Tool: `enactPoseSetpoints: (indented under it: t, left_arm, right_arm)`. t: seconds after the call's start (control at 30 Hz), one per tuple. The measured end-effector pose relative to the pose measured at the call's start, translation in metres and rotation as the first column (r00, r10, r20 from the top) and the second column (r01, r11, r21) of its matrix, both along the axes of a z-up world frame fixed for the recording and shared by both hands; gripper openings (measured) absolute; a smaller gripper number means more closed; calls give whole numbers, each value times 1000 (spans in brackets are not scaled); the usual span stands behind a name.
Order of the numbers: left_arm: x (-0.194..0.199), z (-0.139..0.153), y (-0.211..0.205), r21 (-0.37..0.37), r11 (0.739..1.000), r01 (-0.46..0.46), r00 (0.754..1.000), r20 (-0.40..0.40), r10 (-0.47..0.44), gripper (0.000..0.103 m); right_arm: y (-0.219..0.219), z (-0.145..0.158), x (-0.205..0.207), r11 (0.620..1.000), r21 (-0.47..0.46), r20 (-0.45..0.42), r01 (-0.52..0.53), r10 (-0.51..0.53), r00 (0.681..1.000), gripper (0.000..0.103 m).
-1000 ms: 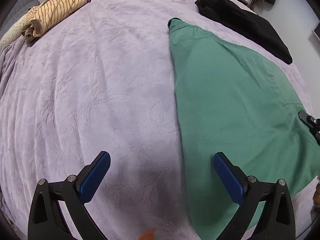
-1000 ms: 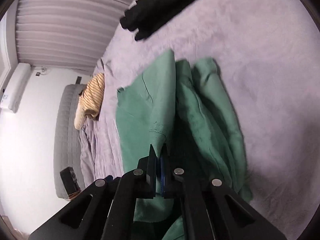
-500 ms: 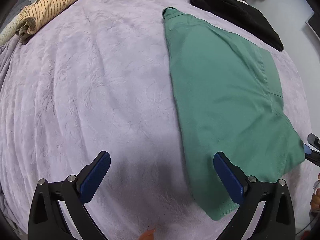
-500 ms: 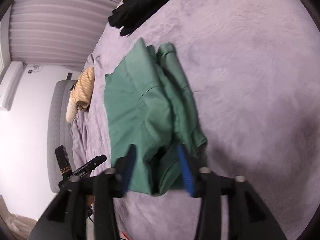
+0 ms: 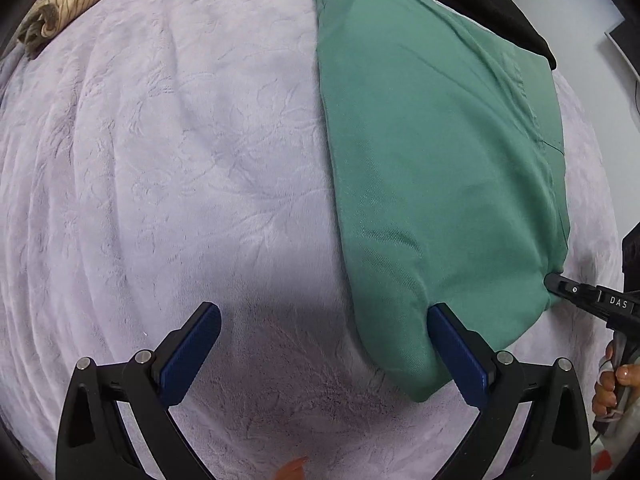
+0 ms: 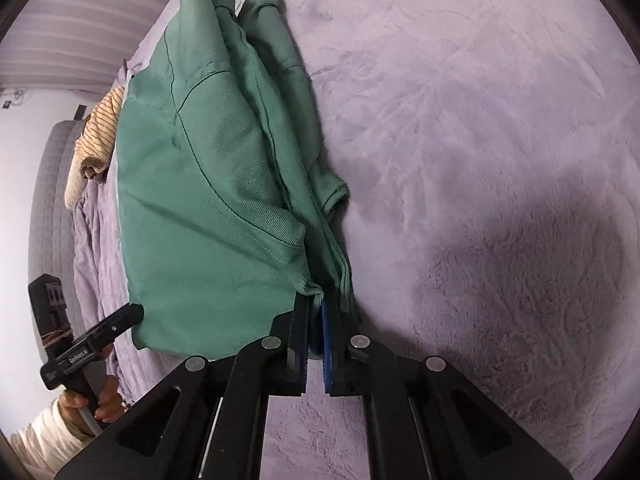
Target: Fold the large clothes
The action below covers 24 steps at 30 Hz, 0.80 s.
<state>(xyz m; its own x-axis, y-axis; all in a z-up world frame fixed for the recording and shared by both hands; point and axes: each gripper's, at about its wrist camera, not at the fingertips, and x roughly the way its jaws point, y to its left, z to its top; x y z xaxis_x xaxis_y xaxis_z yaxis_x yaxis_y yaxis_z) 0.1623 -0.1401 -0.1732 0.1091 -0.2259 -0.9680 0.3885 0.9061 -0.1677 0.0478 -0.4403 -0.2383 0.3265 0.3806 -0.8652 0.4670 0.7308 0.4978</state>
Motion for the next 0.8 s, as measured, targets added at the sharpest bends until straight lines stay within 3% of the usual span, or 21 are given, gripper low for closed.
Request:
enactPoseSetpoints:
  t: [0.23, 0.37, 0.43, 0.47, 0.5, 0.53, 0.63, 0.8]
  left_arm:
    - [-3, 18, 7, 25, 1000, -17, 1000, -12, 17, 103]
    - [10, 35, 18, -43, 999, -30, 1000, -8, 29, 103]
    - [20, 36, 22, -87, 995, -46, 999, -31, 43, 103]
    - [26, 33, 23, -98, 994, -51, 998, -39, 48, 103]
    - [33, 29, 22, -106, 993, -56, 997, -51, 51, 103]
    - [39, 24, 22, -114, 992, -60, 996, -65, 52, 103]
    - [56, 0, 14, -161, 984, -73, 991, -126, 53, 103]
    - [60, -20, 5, -199, 977, -73, 987, -156, 42, 103]
  right_arm:
    - [-1, 17, -7, 998, -61, -72, -20, 15, 997, 5]
    - [-14, 37, -17, 994, -111, -109, 18, -30, 994, 8]
    - [-25, 52, -19, 995, -91, -40, 39, -43, 998, 17]
    - [-31, 61, -15, 996, -72, 7, 46, -45, 999, 34]
    - [-35, 68, -9, 997, -58, 47, 52, -49, 998, 61]
    - [-40, 75, 0, 998, -39, 98, 57, -53, 994, 71]
    - [-51, 76, 36, 998, 49, 173, 31, -39, 984, 74]
    - [-53, 50, 102, 999, 54, 146, -6, -2, 989, 75]
